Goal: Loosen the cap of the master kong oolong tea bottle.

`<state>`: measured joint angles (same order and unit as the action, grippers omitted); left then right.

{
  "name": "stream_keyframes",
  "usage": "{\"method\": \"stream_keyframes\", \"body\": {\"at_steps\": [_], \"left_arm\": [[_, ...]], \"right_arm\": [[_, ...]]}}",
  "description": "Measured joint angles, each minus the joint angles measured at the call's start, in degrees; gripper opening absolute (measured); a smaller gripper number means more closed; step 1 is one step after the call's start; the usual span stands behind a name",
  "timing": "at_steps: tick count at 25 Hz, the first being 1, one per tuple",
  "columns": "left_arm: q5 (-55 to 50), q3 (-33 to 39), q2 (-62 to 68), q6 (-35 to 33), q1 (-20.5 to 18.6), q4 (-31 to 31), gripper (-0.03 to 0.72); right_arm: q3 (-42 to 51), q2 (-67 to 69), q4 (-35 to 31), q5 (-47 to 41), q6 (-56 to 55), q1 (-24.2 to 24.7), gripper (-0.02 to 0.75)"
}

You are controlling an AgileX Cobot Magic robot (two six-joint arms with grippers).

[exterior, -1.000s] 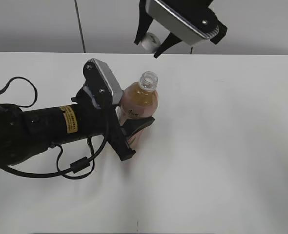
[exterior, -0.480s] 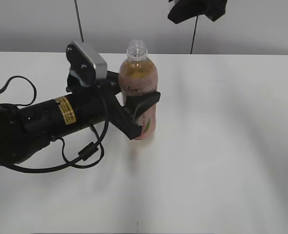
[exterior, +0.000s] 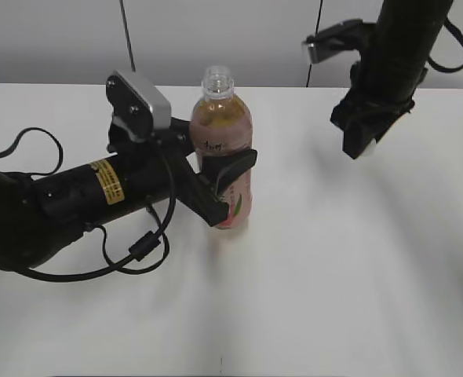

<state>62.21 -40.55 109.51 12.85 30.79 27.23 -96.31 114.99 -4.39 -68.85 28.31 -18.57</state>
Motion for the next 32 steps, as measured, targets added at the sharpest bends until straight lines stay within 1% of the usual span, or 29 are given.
{"method": "stream_keyframes", "body": {"at_steps": [2, 4, 10, 15, 19, 20, 21, 23, 25, 26, 29, 32], "left_arm": [[0.3, 0.0, 1.5, 0.0, 0.0, -0.1, 0.396], [0.2, 0.0, 3.9, 0.0, 0.0, -0.2, 0.396], [1.2, 0.1, 5.9, 0.1, 0.0, -0.4, 0.396], [1.3, 0.1, 5.9, 0.1, 0.0, -0.4, 0.396], [1.3, 0.1, 5.9, 0.2, 0.0, -0.4, 0.396], [1.3, 0.1, 5.9, 0.2, 0.0, -0.4, 0.396], [1.3, 0.1, 5.9, 0.2, 0.0, -0.4, 0.396], [1.3, 0.1, 5.9, 0.2, 0.0, -0.2, 0.396], [1.3, 0.1, 5.9, 0.2, 0.0, 0.0, 0.396], [1.3, 0.1, 5.9, 0.2, 0.0, 0.1, 0.398], [1.3, 0.1, 5.9, 0.2, 0.0, 0.1, 0.425], [1.6, 0.6, 5.9, 0.2, 0.0, -0.4, 0.438]], "right_arm": [[3.1, 0.4, 1.3, 0.0, -2.8, 0.8, 0.277], [7.0, 0.7, 1.0, 1.3, -4.1, 1.8, 0.277], [14.9, 3.5, -0.9, 9.6, -4.9, 6.6, 0.277], [16.2, 5.8, -1.4, 13.7, -6.1, 6.8, 0.277], [16.2, 8.4, -1.7, 14.9, -8.6, 6.8, 0.281], [16.3, 8.9, -1.7, 14.9, -9.0, 6.8, 0.298], [16.3, 9.2, -2.0, 15.0, -9.1, 6.8, 0.332], [16.3, 9.3, -3.4, 15.0, -9.2, 6.8, 0.428], [16.3, 9.3, -5.1, 15.0, -9.2, 6.8, 0.507], [16.3, 9.3, -5.7, 15.0, -9.2, 6.8, 0.534], [16.3, 9.3, -6.3, 15.0, -9.2, 6.8, 0.565], [16.3, 9.3, -6.6, 15.0, -9.2, 6.8, 0.571]]}}
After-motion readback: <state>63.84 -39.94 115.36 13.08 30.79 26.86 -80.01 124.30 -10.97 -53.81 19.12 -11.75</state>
